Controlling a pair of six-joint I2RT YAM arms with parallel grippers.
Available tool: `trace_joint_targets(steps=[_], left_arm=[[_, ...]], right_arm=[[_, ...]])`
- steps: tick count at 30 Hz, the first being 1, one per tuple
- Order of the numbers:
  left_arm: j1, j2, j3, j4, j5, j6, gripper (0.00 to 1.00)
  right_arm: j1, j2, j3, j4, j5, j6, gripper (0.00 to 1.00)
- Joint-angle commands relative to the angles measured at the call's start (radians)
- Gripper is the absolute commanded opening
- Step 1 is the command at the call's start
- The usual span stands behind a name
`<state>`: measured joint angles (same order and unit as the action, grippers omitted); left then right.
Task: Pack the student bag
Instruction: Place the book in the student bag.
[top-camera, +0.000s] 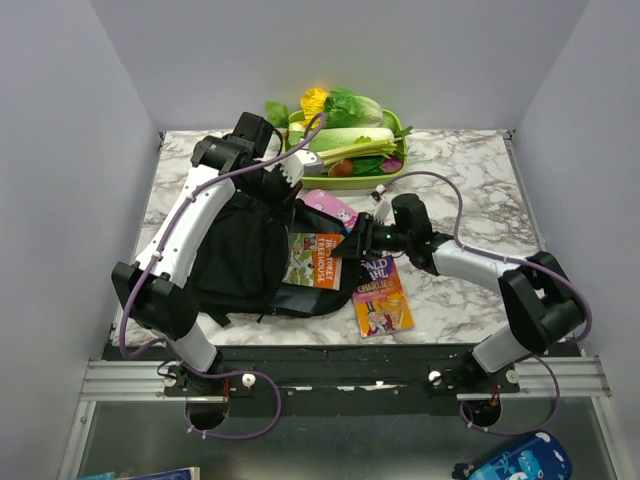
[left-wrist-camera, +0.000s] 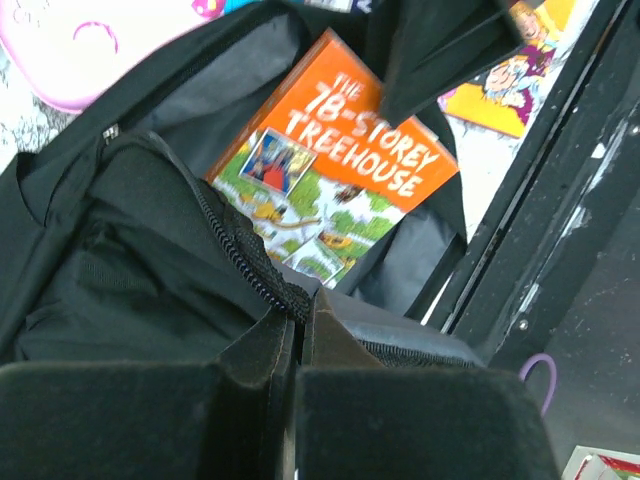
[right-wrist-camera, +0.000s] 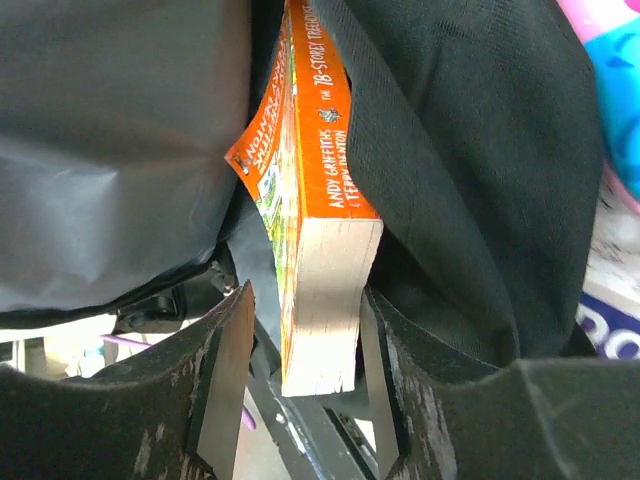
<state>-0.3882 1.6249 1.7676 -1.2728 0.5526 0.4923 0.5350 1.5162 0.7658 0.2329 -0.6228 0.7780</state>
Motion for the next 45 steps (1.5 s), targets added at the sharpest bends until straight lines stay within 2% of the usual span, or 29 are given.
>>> trace_joint_targets(steps=[1,4,5,9,14,19,21,22,24,25,26,28,29,31,32,35,38,40,41,42,45], left_arm=[[-0.006,0.023,0.124,-0.077,0.127,0.005,0.0],[-0.006,0.027,0.164,-0.1,0.136,0.012,0.0],[-0.006,0.026,0.167,-0.103,0.135,0.014,0.0],[-0.006,0.021,0.147,-0.105,0.141,0.029,0.0],[-0.005,0.023,0.15,-0.111,0.145,0.037,0.0],[0.002,-0.009,0.083,-0.111,0.109,0.071,0.0],[0.012,-0.026,0.008,-0.09,0.09,0.084,0.0],[0.015,-0.045,-0.016,-0.085,0.089,0.098,0.0],[0.026,-0.056,-0.063,-0.074,0.086,0.109,0.0],[0.029,-0.062,-0.074,-0.071,0.084,0.112,0.0],[0.032,-0.066,-0.085,-0.069,0.081,0.117,0.0],[0.049,-0.074,-0.089,-0.062,0.067,0.12,0.0],[0.057,-0.079,-0.103,-0.06,0.064,0.132,0.0],[0.09,-0.091,-0.128,-0.042,0.04,0.14,0.0],[0.103,-0.094,-0.152,-0.037,0.032,0.149,0.0],[0.15,-0.091,-0.195,-0.039,0.029,0.176,0.0],[0.181,-0.099,-0.238,-0.034,0.027,0.199,0.0],[0.195,-0.109,-0.255,-0.025,0.023,0.213,0.0],[0.207,-0.112,-0.266,-0.022,0.014,0.218,0.0],[0.213,-0.112,-0.269,-0.022,0.01,0.222,0.0],[0.239,-0.111,-0.261,-0.029,0.006,0.23,0.0]], right_arm=[[0.023,0.106,0.087,0.1,-0.069,0.035,0.54],[0.028,0.137,0.118,0.161,-0.09,0.09,0.45],[0.039,0.139,0.13,0.158,-0.086,0.093,0.39],[0.083,0.16,0.205,0.115,-0.035,0.078,0.31],[0.158,0.254,0.355,-0.012,0.092,0.024,0.18],[0.2,0.397,0.475,-0.139,0.12,-0.011,0.12],[0.206,0.433,0.544,-0.19,0.104,-0.039,0.15],[0.207,0.467,0.579,-0.28,0.092,-0.06,0.17],[0.221,0.481,0.63,-0.349,0.1,-0.144,0.25],[0.224,0.481,0.668,-0.398,0.104,-0.172,0.32],[0.227,0.473,0.681,-0.421,0.115,-0.231,0.49],[0.229,0.434,0.67,-0.455,0.153,-0.291,0.66],[0.229,0.37,0.647,-0.451,0.194,-0.351,0.82],[0.229,0.303,0.609,-0.455,0.245,-0.403,0.92],[0.229,0.218,0.542,-0.445,0.315,-0.457,0.96],[0.229,0.099,0.379,-0.377,0.408,-0.541,1.0],[0.23,-0.023,0.264,-0.349,0.461,-0.617,0.99],[0.243,-0.105,0.155,-0.325,0.419,-0.751,0.96],[0.259,-0.135,0.111,-0.316,0.285,-0.838,0.94],[0.326,-0.163,0.052,-0.308,0.266,-0.997,0.94],[0.417,-0.179,0.043,-0.328,0.385,-1.147,0.98]])
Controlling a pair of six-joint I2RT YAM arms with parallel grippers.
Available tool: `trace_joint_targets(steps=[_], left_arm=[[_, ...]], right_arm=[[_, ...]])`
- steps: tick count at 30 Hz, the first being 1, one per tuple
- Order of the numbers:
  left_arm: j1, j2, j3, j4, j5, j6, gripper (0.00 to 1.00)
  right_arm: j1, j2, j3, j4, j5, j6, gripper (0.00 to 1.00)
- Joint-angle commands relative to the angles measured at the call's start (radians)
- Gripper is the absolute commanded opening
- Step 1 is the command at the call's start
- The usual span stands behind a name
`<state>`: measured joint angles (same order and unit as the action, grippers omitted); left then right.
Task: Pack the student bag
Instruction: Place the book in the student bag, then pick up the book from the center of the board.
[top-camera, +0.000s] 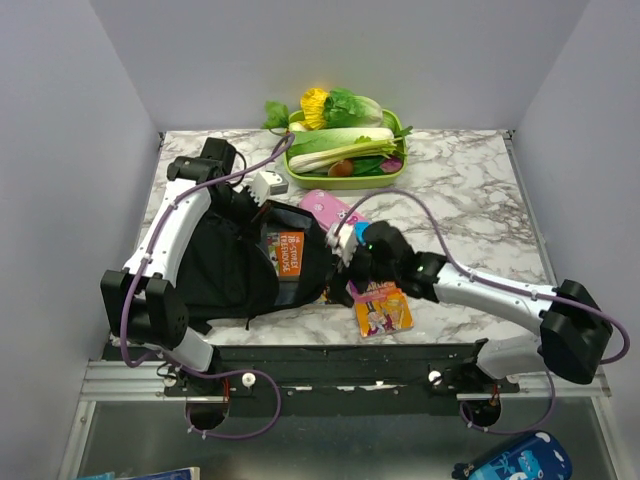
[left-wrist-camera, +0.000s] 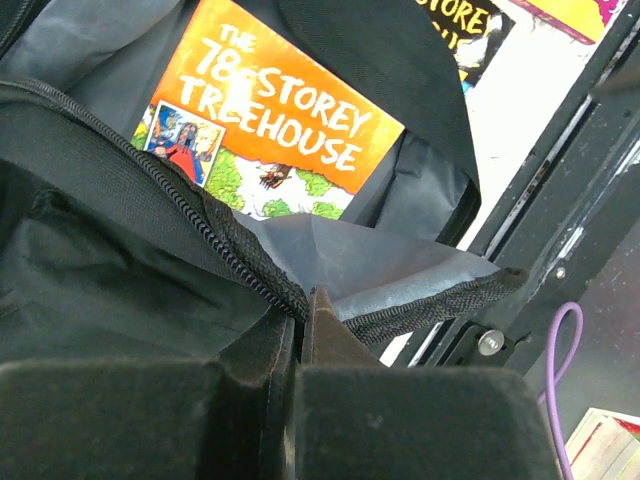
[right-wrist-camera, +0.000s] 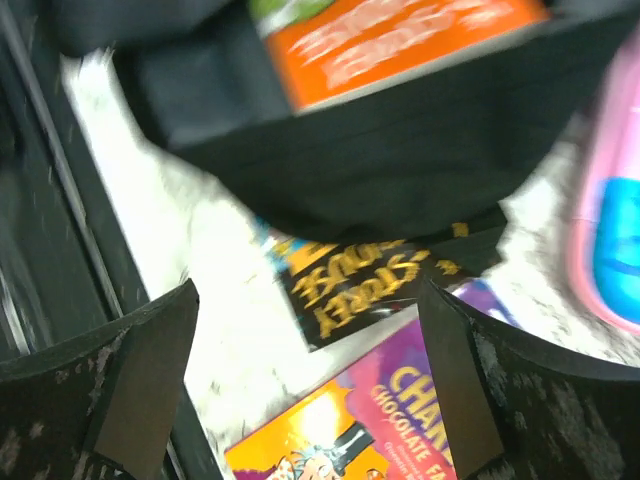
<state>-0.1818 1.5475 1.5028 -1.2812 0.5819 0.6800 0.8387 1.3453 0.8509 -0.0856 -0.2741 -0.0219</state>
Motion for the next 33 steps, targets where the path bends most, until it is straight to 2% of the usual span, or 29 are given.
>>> trace_joint_targets(steps=[1,7,9,19,28,32,33], left_arm=[[0.034,-0.033,0.008,-0.029,-0.021,0.044,0.0],[0.041,-0.059,0.022,-0.05,-0.02,0.049,0.0],[0.041,-0.064,0.025,-0.052,-0.022,0.046,0.0],[0.039,-0.076,0.034,-0.012,0.047,-0.008,0.0],[0.039,-0.099,-0.053,0.025,0.079,-0.011,0.0],[0.039,-0.104,-0.056,0.025,0.087,-0.007,0.0],[0.039,-0.104,-0.056,0.026,0.087,-0.008,0.0]], right_arm=[[0.114,0.024,-0.014,-0.037,0.058,-0.361,0.98],[0.123,0.051,-0.055,-0.083,0.127,-0.506,0.97],[0.129,0.09,-0.055,-0.071,0.18,-0.527,0.97],[0.18,0.253,0.0,-0.066,0.214,-0.576,0.91],[0.191,0.327,0.023,-0.031,0.191,-0.592,0.79],[0.189,0.371,0.086,-0.121,0.176,-0.582,0.71],[0.189,0.385,0.105,-0.135,0.17,-0.575,0.67]])
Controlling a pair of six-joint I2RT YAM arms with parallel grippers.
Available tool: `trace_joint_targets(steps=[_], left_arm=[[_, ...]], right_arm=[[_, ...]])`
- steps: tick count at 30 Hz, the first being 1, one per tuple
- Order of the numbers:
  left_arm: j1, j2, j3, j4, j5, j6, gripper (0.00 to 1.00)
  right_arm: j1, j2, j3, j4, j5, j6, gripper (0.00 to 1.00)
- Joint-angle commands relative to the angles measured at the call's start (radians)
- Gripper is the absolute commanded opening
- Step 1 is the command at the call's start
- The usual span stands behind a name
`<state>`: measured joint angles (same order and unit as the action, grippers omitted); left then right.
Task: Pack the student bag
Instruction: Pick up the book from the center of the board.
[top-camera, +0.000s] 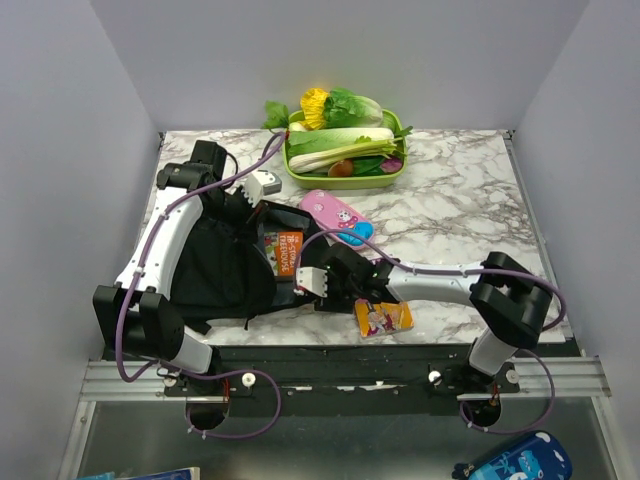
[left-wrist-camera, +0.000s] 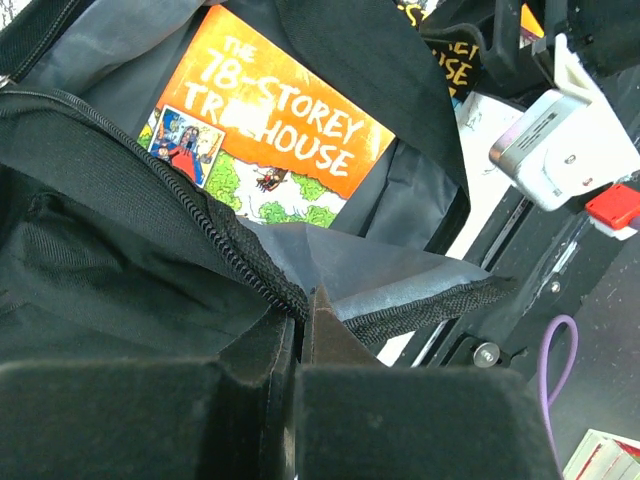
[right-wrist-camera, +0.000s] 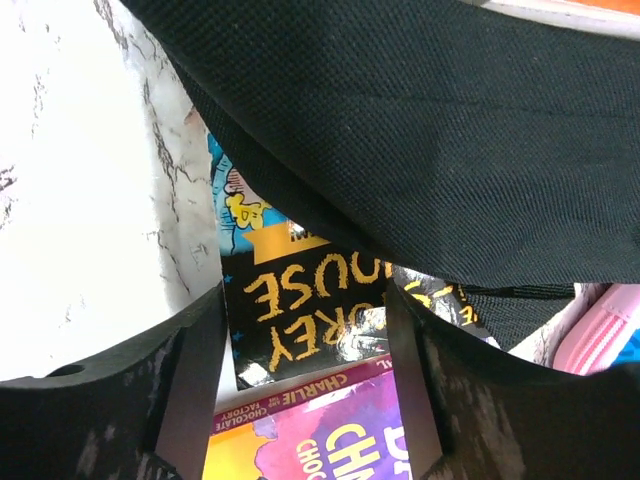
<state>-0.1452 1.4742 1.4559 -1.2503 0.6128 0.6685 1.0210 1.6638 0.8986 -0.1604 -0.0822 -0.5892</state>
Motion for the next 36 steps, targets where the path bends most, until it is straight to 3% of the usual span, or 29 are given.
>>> trace_joint_targets(steps=[1,6,12,24,29,36], left_arm=[[0.002,-0.032,-0.012,-0.005,0.057,0.005,0.0],[0.002,-0.038,-0.023,0.002,0.058,0.006,0.0],[0.002,-0.043,-0.008,-0.008,0.057,0.006,0.0],[-0.002,-0.045,-0.005,0.012,0.067,-0.017,0.0],[-0.002,-0.026,-0.012,0.037,0.05,-0.024,0.0],[-0.002,-0.017,-0.031,0.049,0.057,-0.032,0.0]], right_arm=[[0.007,0.073,0.066,-0.076,-0.033,-0.001,0.63],[0.008,0.077,0.105,-0.162,-0.091,0.051,0.27],[0.022,-0.039,0.071,-0.169,-0.12,0.075,0.01],[0.116,-0.421,0.002,-0.11,0.07,0.051,0.01],[0.137,-0.59,0.068,-0.126,0.16,0.016,0.01],[0.157,-0.657,0.19,-0.174,0.265,-0.093,0.01]])
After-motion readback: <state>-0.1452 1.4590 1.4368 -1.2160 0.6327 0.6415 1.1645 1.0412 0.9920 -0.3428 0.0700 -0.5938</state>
